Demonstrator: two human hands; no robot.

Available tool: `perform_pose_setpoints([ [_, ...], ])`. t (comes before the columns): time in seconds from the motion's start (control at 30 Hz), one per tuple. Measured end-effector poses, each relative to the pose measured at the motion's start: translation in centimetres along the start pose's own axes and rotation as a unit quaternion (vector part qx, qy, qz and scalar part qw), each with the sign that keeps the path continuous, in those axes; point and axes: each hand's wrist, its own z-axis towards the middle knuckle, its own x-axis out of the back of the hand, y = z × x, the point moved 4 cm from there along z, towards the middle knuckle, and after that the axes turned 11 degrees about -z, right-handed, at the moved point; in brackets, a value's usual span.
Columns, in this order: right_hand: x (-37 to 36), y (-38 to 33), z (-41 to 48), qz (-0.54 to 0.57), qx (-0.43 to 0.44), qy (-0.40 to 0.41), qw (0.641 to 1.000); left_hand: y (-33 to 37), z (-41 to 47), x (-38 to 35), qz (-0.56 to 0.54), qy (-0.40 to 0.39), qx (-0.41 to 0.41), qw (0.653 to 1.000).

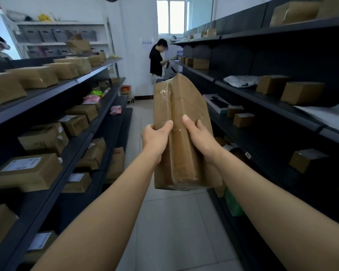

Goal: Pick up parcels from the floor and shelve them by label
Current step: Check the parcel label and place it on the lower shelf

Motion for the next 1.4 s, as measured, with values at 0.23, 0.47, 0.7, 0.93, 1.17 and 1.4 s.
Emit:
perform_pose_setpoints([
  [0.23,-0.1,0.1,-0.2,0.032,0.038,0.033,0.998,-0.2,-1.1,-1.0,-0.012,-0.061,-0.012,0.998],
  [0.47,1.4,0.1,-0.3,-0.048,0.026,0.116,0.992,0.0,-1.4,-1.2,-0.064,-0.081,-0.014,0.995],
  [0.7,1.7,-1.2,-1.0,-0.083,0.033,0.134,0.987,0.2,-1.9,-2.4,-0.073,-0.095,-0.032,0.992],
  [0.93,3.0,-0.7,-0.8,-0.023,-0.094,0.143,0.985,0.6,-3.3,-4.1,0.024,-0.173,-0.092,0.98],
  [1.17,4.0,-0.2,-0.7,0.031,-0.096,0.157,0.982,0.6,-3.3,-4.1,0.022,-0.194,-0.061,0.979],
  [1.4,4.0,-0.1,-0.7,0.062,-0.067,0.135,0.987,-0.6,-1.8,-2.8,0.078,-0.16,-0.016,0.984],
])
